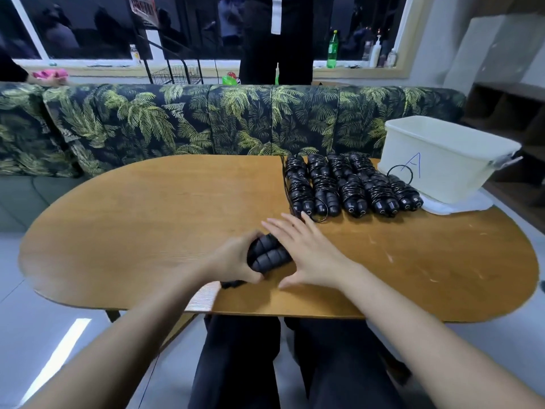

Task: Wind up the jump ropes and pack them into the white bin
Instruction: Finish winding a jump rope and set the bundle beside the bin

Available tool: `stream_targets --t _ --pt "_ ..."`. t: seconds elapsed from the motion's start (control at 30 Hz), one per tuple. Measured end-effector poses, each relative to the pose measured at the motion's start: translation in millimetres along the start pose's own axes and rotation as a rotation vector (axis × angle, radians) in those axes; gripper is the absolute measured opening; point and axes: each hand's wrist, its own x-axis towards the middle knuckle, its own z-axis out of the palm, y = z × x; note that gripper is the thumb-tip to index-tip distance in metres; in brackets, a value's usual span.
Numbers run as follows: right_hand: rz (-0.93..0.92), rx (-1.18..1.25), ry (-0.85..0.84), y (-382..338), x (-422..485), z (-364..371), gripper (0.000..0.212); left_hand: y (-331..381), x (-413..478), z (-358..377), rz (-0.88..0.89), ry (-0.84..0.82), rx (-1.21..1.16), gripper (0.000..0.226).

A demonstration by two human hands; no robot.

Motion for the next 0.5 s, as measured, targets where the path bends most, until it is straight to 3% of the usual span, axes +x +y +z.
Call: stream_targets --t 0.07,0.13,0.2,0.27,0.4,0.5 --pt "-0.026 0.019 0.035 -4 12 4 0.103 3 -4 -8 0.022 -0.030 0.070 0.076" --pt "-0.052 0.025 0.114 -8 20 7 0.079 6 -10 -14 -0.009 -0.015 0.322 0.076" --pt "-0.048 0.028 0.154 -10 25 11 0.069 7 -15 -11 -0.018 0.117 0.714 0.075" --pt "0.017 0.074 0.167 -10 27 16 0.069 9 -17 -1 -0.041 0.284 0.956 0.076" --pt "0.102 0.122 0.194 -5 25 19 0.070 4 -11 18 0.069 0.508 0.970 0.089" --pt "0.102 0.142 0.227 -3 22 24 0.066 -3 -5 20 0.088 0.504 0.946 0.084"
